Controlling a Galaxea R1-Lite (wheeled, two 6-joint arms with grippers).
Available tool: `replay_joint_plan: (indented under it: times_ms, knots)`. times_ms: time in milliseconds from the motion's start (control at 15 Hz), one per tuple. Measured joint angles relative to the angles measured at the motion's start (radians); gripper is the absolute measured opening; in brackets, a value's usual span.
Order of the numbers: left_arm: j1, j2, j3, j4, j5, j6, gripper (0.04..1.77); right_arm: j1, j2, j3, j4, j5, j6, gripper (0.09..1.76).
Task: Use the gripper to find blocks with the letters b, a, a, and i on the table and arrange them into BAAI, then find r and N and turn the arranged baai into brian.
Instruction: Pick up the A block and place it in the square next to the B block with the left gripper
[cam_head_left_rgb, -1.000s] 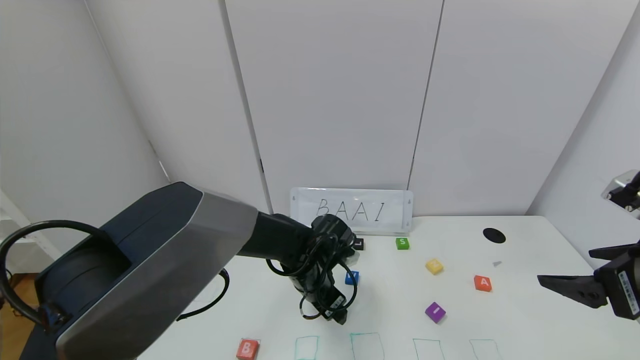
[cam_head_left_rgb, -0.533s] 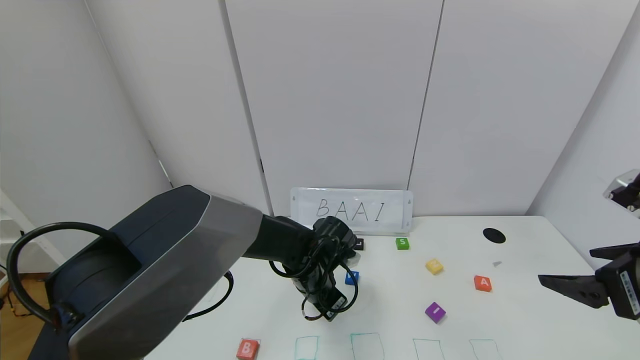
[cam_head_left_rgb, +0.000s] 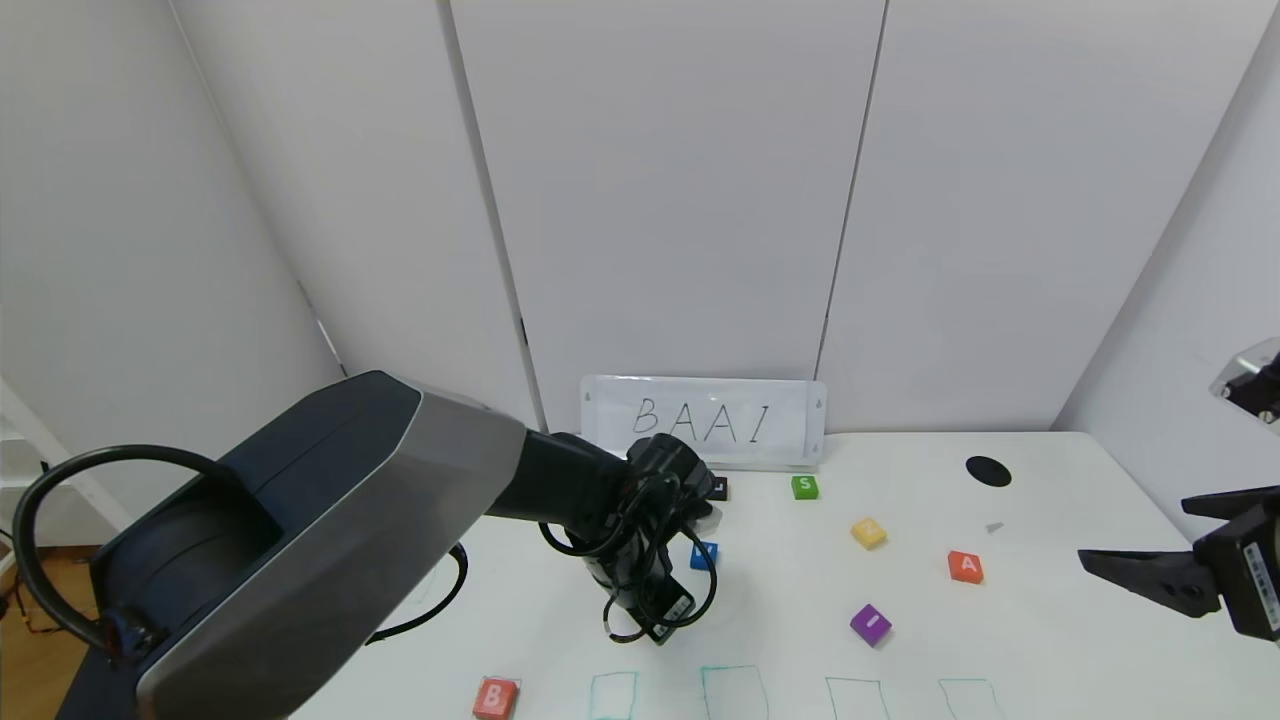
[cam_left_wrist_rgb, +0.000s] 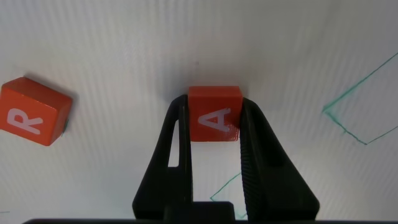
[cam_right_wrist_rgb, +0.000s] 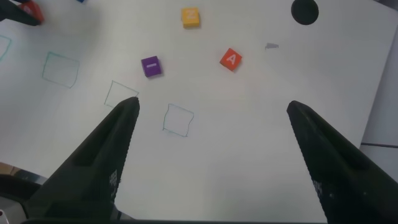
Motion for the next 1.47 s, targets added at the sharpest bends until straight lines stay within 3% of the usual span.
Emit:
replay_joint_plan:
  times_ms: [333, 933, 1333, 1467]
  knots:
    - [-0.004, -0.036, 0.01, 0.011, 0.0, 0.02, 0.5, 0.003, -0.008, 0.0, 0.001, 0.0, 0.0, 1.71]
    - [0.037, -0.203, 0.22, 0.061, -0.003, 0.365, 0.5, 0.014, -0.017, 0.007, 0.003, 0.001, -0.006, 1.71]
    - [0.044, -0.237, 0.3, 0.057, -0.095, 0.565, 0.5, 0.031, -0.027, 0.01, 0.004, 0.0, -0.005, 1.71]
    - [0.043, -0.232, 0.306, 0.053, -0.101, 0.613, 0.5, 0.033, -0.03, 0.011, 0.004, 0.0, -0.006, 1.71]
